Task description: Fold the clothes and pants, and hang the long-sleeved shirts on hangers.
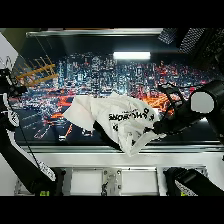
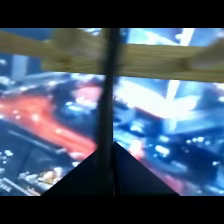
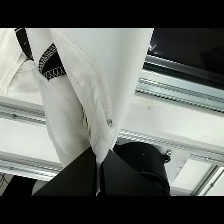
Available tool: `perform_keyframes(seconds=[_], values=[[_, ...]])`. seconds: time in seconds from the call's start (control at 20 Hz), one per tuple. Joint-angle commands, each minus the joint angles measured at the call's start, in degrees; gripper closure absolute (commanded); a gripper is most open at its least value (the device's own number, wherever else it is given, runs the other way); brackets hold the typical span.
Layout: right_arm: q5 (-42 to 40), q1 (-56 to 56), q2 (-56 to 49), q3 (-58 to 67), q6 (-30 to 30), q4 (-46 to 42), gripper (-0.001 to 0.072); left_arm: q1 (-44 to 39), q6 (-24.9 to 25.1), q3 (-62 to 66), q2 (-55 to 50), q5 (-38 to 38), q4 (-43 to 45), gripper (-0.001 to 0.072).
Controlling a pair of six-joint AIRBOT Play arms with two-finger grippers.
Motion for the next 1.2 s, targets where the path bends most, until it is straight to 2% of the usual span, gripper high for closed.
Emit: perform_keyframes(seconds=[0.0,0.15,0.3,0.55,0.65,0.75,0.85,0.9,0.95,1.0,1.05,1.15], values=[[0.00,0.02,-0.04,-0.02,0.00,0.00,0.0697,-0.61,0.11,0.07,0.24,-0.11,0.02,0.0696],[0.02,0.02,-0.07,-0.02,0.02,0.00,0.0697,-1.44,0.11,0.07,2.25,-1.22,0.24,0.0696],[0.02,0.02,-0.07,-0.02,0.02,0.00,0.0697,-2.89,0.07,0.07,6.34,-3.30,4.33,0.0696],[0.02,0.02,-0.07,-0.02,0.02,0.00,0.0697,-5.77,0.20,0.00,17.29,-5.25,4.46,0.0696],[0.02,0.02,-0.07,-0.02,0.02,0.00,0.0697,-7.63,1.84,-0.07,21.97,-5.97,3.87,0.0696],[0.02,0.02,-0.07,-0.02,0.02,0.00,0.0698,-11.39,6.56,-0.07,27.65,-9.66,3.30,0.0696],[0.02,0.02,-0.07,-0.02,0.02,0.00,0.0697,-15.23,20.02,-0.07,33.51,-17.11,-7.98,0.0695],[0.00,0.02,-0.07,-0.02,0.02,0.00,0.0697,-17.51,30.21,-0.07,37.09,-23.78,-19.15,0.0695],[0.02,0.02,-0.07,-0.02,0.02,0.00,0.0697,-18.88,35.60,-0.07,38.95,-28.17,-25.20,0.0695],[0.02,0.02,-0.07,-0.02,0.02,0.00,0.0697,-20.09,38.80,-0.07,40.39,-32.15,-30.10,0.0696],[0.02,0.02,-0.07,-0.02,0.02,0.00,0.0697,-21.40,39.60,-0.07,41.64,-35.85,-33.44,0.0696],[0.02,0.02,-0.07,-0.02,0.02,0.00,0.0698,-24.37,39.63,-0.07,43.54,-43.19,-32.59,0.0695]])
